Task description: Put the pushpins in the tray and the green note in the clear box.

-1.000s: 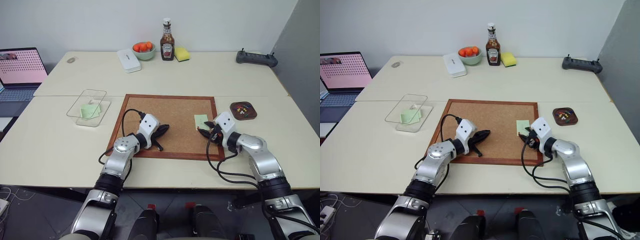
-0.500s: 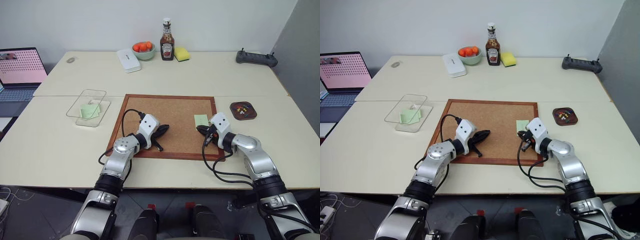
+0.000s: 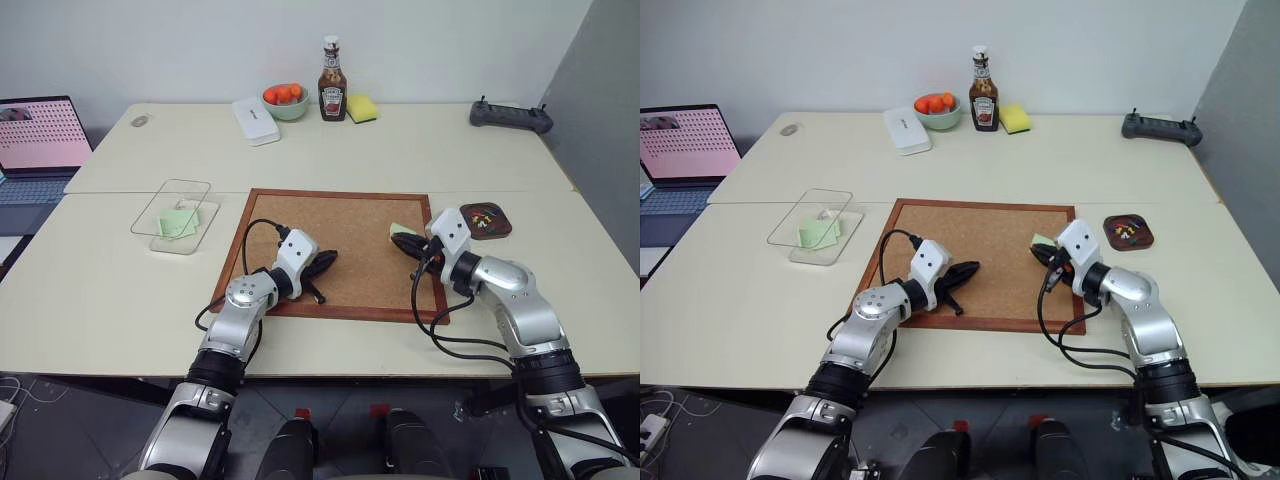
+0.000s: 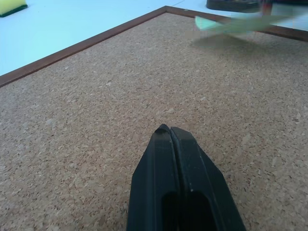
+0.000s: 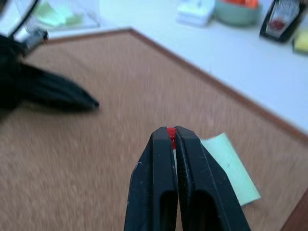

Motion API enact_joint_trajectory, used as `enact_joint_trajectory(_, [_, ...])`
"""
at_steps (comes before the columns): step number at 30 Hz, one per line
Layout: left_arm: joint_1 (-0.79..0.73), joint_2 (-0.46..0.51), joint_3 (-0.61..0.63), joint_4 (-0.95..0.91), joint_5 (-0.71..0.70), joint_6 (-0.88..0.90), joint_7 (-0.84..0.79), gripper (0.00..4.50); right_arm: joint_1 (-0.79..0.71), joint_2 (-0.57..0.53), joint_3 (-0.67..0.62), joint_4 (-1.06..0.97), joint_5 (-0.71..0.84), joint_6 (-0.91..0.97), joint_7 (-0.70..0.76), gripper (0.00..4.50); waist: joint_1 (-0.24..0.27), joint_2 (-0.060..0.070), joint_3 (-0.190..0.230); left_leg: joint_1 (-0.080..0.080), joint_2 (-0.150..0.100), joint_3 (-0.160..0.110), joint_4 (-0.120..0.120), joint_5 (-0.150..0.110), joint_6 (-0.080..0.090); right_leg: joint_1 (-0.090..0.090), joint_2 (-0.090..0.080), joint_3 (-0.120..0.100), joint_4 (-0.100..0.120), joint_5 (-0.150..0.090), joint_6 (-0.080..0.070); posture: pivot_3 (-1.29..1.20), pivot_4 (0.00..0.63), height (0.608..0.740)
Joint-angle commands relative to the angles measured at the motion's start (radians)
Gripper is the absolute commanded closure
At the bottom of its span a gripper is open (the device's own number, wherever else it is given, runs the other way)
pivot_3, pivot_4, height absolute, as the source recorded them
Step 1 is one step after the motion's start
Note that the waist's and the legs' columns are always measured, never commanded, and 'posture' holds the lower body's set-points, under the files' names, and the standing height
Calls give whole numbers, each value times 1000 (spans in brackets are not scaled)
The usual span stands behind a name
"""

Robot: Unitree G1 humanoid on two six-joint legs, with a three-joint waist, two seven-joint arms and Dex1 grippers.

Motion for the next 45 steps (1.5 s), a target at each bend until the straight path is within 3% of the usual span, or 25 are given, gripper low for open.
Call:
enact_joint_trajectory(1, [23,-8,-24,30,16,19,-4,4500,-12,-13,-19,-36,18,-15,12,4459,0,0,0,0,0,0,0,0,0,0,0,0,0,0,0,0,150,740])
enact_joint_trajectory(8, [-2,-20,28,-54,-68,103,-26,4500,-26,-17,-3,-36,3,-41,25,4459,0,0,0,0,0,0,0,0,0,0,0,0,0,0,0,0,150,740])
enact_joint_trajectory(15, [-17,9,102,-223,-194,311,-38,3377,-42,-25,22,-13,-32,-103,43,4500,-3,-4,2,-2,1,-1,0,0,0,-2,0,0,0,0,0,0,150,740])
enact_joint_trajectory(18, [-13,29,116,-276,-231,381,-43,2672,-46,-32,34,3,-50,-141,51,4500,-3,-4,2,-2,1,-1,0,0,0,-2,1,0,0,0,0,0,150,740])
enact_joint_trajectory(32, [-30,19,192,-348,-404,611,-29,71,-57,-74,100,40,-144,-333,90,4500,-2,-5,3,-2,1,-1,0,0,0,-2,1,0,-1,0,0,0,150,740])
enact_joint_trajectory(40, [-108,-68,293,-322,-606,800,16,22,-87,-122,147,36,-222,-484,120,4500,-2,-5,3,-3,1,0,0,0,0,-2,1,0,-3,0,0,0,150,740])
enact_joint_trajectory(45, [-155,-110,325,-251,-657,868,63,22,-113,-142,165,31,-248,-540,133,4500,-3,-6,3,-3,1,0,0,0,-1,-1,1,0,-4,1,1,0,150,740])
